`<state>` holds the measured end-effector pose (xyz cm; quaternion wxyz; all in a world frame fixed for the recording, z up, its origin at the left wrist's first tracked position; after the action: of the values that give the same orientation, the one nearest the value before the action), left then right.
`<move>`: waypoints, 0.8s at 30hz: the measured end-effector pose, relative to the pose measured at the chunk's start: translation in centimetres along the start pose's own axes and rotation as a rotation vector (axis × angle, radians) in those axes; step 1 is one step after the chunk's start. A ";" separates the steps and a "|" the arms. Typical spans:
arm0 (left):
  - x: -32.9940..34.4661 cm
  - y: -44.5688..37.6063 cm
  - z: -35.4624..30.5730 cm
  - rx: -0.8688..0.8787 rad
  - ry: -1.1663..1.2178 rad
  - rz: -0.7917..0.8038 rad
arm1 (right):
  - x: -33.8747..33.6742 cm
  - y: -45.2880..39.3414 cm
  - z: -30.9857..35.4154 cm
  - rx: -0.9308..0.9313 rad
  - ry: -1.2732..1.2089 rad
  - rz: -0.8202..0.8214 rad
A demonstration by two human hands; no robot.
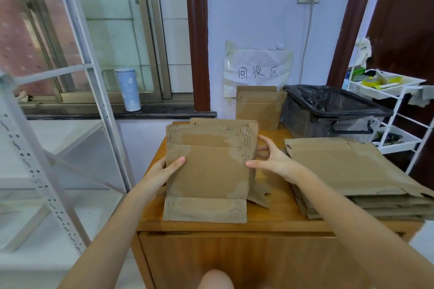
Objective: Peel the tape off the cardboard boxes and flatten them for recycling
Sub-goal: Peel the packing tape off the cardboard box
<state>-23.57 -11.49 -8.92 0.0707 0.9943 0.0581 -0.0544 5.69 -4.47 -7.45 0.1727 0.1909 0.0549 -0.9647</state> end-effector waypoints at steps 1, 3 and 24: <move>-0.1 -0.1 -0.2 -0.007 0.014 0.004 | -0.1 -0.1 0.4 -0.008 0.003 -0.033; -0.4 -0.5 -0.9 -0.025 0.042 -0.005 | -0.4 -0.4 0.9 -0.019 0.042 -0.091; 0.7 -5.2 3.3 -0.037 -0.761 -0.415 | 4.7 -0.8 -3.6 0.245 0.624 -0.251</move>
<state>-23.89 -6.76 -12.94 0.0924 0.8692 0.2276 -0.4290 2.57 -4.56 -12.53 0.0034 0.4873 0.0120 -0.8731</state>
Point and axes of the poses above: each hand's wrist, its own y-axis away from the middle knuckle, its own x-axis out of the palm, z = x × y, the point moved 3 cm from there along -y, towards the middle knuckle, and after that the axes turned 3 degrees about -x, right-handed, at the moved point
